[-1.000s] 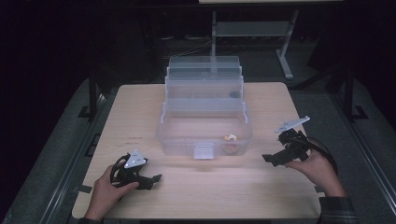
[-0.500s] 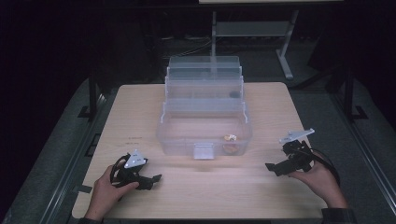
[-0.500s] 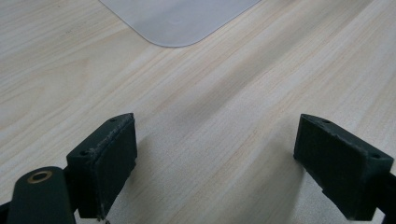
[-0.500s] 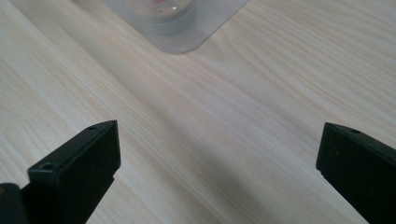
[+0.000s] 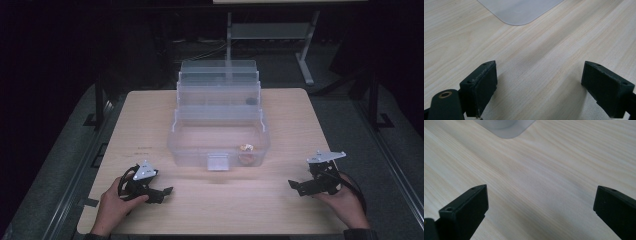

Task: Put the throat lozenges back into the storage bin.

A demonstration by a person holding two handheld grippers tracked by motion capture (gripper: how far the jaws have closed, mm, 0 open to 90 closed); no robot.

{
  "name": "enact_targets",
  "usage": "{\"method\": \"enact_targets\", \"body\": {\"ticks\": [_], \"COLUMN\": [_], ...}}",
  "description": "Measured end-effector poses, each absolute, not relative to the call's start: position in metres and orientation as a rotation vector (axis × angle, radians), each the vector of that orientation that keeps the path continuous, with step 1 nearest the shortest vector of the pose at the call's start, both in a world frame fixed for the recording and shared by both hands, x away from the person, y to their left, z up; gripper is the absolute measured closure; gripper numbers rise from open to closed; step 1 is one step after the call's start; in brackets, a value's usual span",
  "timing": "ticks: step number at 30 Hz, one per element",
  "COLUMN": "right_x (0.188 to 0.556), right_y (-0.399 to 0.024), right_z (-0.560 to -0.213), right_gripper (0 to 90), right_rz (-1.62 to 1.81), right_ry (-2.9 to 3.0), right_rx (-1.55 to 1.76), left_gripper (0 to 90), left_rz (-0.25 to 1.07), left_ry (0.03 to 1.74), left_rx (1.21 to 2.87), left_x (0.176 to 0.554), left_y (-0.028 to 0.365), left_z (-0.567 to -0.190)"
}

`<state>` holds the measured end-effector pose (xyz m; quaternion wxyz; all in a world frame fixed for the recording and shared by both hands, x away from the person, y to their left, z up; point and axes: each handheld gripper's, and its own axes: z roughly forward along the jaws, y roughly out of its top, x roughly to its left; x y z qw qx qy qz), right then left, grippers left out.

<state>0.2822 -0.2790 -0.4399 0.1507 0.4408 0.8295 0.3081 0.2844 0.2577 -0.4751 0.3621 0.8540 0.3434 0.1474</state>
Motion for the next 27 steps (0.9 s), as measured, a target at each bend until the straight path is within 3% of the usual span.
{"method": "enact_targets", "body": {"ticks": [27], "right_x": [0.264], "right_y": [-0.288], "right_z": [-0.478], "right_gripper": [0.0], "right_rz": [0.877], "right_ry": [2.337], "right_rx": [1.309], "left_gripper": [12.3], "left_rz": [0.382], "left_ry": [0.882], "left_rx": [2.201], "left_x": [0.285], "left_y": [0.258], "left_z": [-0.475]}}
